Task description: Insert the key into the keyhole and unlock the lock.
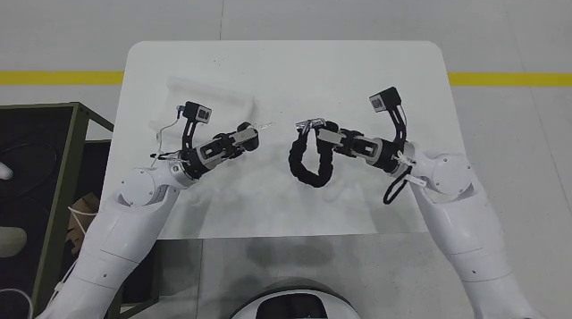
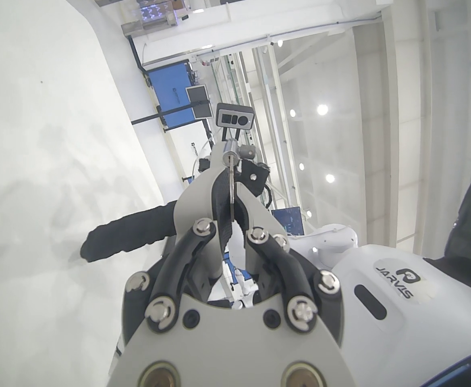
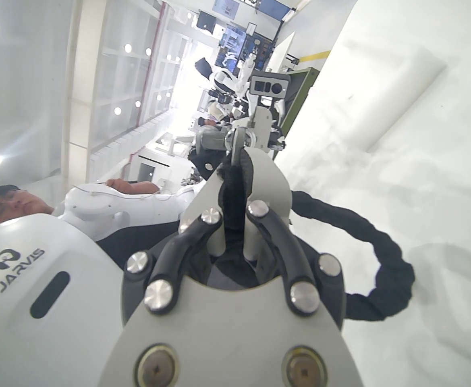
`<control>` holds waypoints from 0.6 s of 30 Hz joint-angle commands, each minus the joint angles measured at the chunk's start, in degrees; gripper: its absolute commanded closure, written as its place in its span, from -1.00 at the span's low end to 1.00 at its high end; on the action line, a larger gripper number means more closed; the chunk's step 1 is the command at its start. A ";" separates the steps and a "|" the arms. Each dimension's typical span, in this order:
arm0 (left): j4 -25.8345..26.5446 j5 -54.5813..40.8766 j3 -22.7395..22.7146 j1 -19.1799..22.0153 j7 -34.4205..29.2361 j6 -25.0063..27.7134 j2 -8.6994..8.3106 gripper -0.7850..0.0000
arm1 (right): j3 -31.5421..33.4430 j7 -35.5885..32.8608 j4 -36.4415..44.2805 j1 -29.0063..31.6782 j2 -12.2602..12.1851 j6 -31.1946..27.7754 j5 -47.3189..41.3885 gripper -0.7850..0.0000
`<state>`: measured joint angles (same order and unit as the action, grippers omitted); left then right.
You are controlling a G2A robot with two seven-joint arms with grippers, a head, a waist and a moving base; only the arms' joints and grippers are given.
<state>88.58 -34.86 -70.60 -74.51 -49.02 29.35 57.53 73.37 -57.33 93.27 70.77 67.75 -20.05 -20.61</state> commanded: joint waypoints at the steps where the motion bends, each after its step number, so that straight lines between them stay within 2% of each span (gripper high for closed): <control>1: 0.01 -0.03 0.02 0.01 -0.04 0.03 -0.01 1.00 | 0.02 -0.39 -0.07 -0.10 -0.01 0.32 -0.78 1.00; 5: 0.33 0.56 -0.11 -0.19 0.19 0.37 -0.01 1.00 | 0.02 -0.39 -0.07 -0.10 -0.01 0.32 -0.78 1.00; 8: 3.52 12.17 -3.48 -1.85 6.47 8.85 -0.03 1.00 | 0.07 0.97 1.04 1.44 0.02 0.60 -1.85 1.00; 10: 4.45 25.42 -5.81 -1.89 12.48 19.25 0.28 1.00 | 0.58 2.29 2.18 2.59 0.03 1.25 -3.84 1.00; 11: 4.18 33.86 -7.05 -1.91 16.28 25.05 0.64 1.00 | 0.73 2.49 2.37 2.92 0.03 1.62 -4.77 1.00; 12: 4.13 42.24 -8.08 -1.82 20.54 28.65 1.16 1.00 | 0.82 2.56 2.50 3.12 0.04 1.88 -5.92 1.00; 14: 8.88 59.64 -8.54 -1.57 31.83 28.65 2.52 1.00 | 0.90 2.28 2.56 3.34 0.08 2.39 -8.01 1.00; 18: 7.42 90.36 -6.20 -2.55 61.65 28.65 4.73 1.00 | 0.64 0.83 2.76 2.88 0.06 3.55 -9.04 1.00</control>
<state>97.67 39.63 -77.59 -77.08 -0.36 58.07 61.84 74.19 -55.82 95.94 73.83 67.84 -16.94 -29.96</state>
